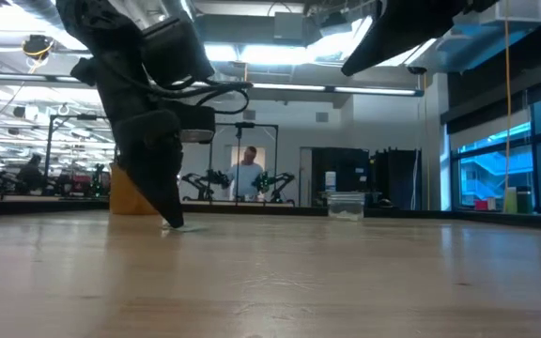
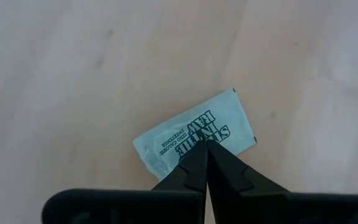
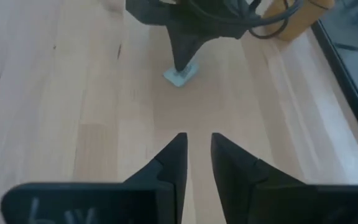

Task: Pick and place Stevia / Truvia into bins
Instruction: Put the stevia packet into the transparent container

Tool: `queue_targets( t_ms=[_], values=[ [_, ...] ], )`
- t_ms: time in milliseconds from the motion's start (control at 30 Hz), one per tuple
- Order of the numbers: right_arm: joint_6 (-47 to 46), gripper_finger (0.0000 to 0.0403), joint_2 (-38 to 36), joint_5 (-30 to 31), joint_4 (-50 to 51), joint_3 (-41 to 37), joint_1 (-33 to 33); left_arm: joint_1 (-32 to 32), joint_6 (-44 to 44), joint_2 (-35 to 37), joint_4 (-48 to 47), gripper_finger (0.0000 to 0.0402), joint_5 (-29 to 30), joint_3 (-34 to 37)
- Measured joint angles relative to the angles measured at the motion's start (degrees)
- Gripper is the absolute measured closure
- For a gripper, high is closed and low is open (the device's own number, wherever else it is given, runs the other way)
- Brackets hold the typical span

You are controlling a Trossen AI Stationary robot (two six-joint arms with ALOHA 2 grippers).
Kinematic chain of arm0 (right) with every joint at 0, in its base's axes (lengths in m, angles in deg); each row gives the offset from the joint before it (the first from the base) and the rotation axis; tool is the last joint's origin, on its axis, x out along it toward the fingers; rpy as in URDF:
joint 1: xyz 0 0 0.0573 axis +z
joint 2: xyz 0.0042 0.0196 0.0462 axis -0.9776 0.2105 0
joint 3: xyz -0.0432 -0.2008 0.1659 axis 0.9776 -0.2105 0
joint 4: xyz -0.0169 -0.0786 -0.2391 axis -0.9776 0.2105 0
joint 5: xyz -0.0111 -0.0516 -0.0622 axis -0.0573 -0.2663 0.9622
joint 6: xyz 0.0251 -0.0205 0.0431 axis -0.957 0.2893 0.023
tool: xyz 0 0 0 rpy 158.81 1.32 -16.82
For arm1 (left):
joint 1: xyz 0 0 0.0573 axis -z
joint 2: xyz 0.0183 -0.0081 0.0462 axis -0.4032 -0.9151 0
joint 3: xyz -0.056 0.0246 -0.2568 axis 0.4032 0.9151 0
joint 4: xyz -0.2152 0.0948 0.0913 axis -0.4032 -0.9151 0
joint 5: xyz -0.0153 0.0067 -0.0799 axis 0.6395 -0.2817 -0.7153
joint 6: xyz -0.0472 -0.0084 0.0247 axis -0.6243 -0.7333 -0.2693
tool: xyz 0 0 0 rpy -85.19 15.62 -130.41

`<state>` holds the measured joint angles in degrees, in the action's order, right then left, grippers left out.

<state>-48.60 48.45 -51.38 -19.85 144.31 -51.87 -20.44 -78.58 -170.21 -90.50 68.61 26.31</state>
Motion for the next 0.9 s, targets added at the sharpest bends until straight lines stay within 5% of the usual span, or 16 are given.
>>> queue_targets(
  t_ms=[467, 900],
  values=[
    [29.12, 0.0327, 10.67, -11.09, -11.68, 0.02, -2.36, 6.32, -1.40, -2.13, 6.62, 0.0400, 0.02, -0.02],
    [34.87, 0.0327, 20.47, -14.42, -16.25, 0.02, -3.68, 7.91, -5.87, -13.07, 28.92, 0.0399, -2.73, -0.28]
  ],
)
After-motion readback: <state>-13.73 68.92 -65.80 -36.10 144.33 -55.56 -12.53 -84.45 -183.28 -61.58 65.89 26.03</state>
